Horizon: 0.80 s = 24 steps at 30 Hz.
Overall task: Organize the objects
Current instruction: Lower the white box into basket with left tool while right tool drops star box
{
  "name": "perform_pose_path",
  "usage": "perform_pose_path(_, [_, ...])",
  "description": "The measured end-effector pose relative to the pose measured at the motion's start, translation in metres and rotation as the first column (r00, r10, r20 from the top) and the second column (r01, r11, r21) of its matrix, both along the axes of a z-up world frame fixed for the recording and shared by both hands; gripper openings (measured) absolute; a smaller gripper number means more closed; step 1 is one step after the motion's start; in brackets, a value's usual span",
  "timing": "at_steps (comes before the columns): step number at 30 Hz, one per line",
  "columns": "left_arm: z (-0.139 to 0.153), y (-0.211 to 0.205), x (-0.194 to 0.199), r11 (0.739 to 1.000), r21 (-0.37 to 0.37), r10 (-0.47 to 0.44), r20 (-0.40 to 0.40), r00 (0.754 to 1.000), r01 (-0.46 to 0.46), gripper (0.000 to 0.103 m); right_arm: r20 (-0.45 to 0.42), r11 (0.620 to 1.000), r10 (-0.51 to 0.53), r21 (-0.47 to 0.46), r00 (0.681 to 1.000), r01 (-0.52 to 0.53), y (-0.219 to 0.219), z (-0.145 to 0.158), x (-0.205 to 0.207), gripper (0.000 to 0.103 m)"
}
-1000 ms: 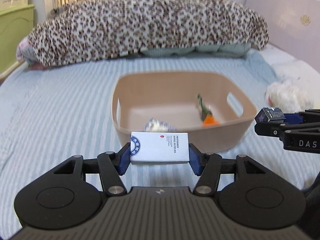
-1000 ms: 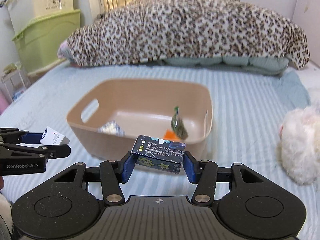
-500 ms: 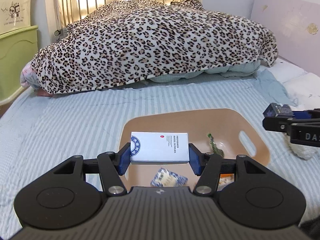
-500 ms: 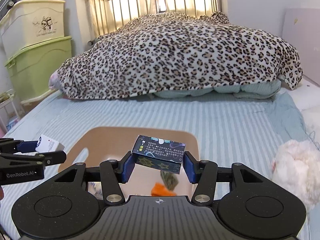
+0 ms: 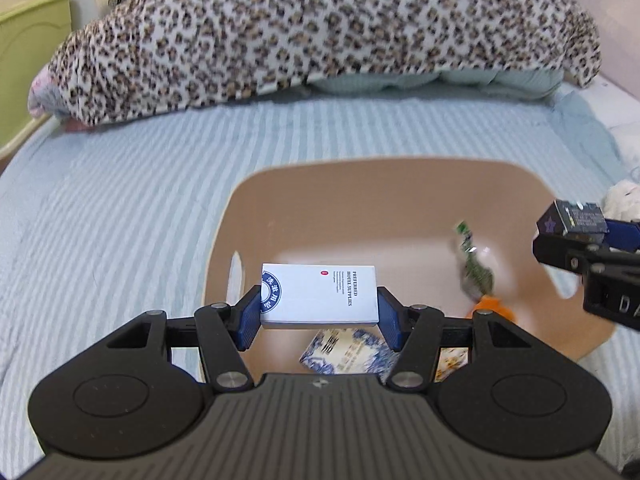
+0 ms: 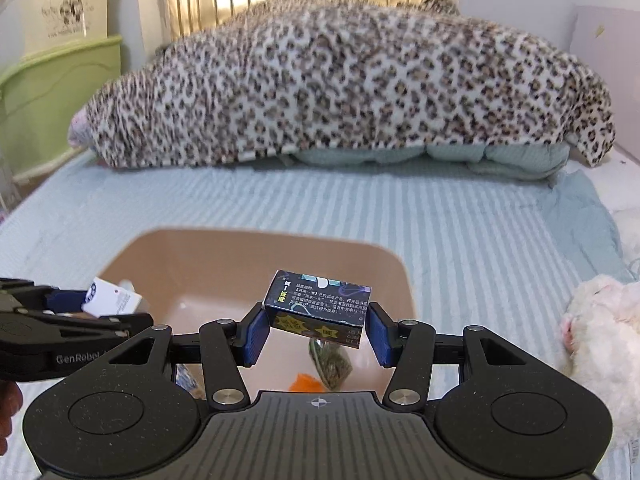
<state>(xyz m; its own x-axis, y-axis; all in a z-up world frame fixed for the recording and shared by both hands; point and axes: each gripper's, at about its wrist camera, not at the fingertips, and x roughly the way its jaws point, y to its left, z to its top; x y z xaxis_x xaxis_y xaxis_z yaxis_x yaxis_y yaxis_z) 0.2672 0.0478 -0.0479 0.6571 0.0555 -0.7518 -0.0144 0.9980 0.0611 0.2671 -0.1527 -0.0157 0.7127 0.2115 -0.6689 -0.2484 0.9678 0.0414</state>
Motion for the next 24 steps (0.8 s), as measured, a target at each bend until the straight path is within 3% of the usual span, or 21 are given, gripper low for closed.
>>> perform_pose_path(6, [-0.013,0.005,0.004,1.000,-0.002,-0.002,-0.043,0.999,0.002,0.060,-0.047,0.999,0.022,-0.043,0.999,-0.024,0.008,-0.019,0.003,0.050])
perform_pose_path(8, [-0.011,0.006,0.002,1.000,-0.009,-0.002,-0.041,0.999,0.001,0.060,-0.049,0.999,0.022,-0.039,0.999,-0.024,0.006,-0.017,0.002,0.059])
perform_pose_path(10, [-0.007,0.006,-0.001,1.000,-0.016,0.003,-0.031,1.000,-0.003,0.061,-0.042,0.999,0.021,-0.025,0.999,-0.022,0.003,-0.013,-0.001,0.061])
perform_pose_path(13, [0.000,0.008,-0.009,0.999,-0.034,0.013,-0.007,1.000,-0.013,0.074,-0.023,1.000,0.011,-0.005,1.000,-0.011,-0.004,-0.003,-0.010,0.067])
perform_pose_path(18, [0.016,0.008,-0.028,0.998,-0.053,0.017,0.019,1.000,-0.015,0.075,-0.001,1.000,0.007,0.014,1.000,-0.007,-0.011,0.011,-0.029,0.076])
perform_pose_path(24, [0.036,0.000,-0.059,0.999,-0.035,-0.010,0.081,0.997,0.013,0.081,0.021,1.000,0.016,0.007,1.000,-0.016,-0.015,0.022,-0.059,0.079])
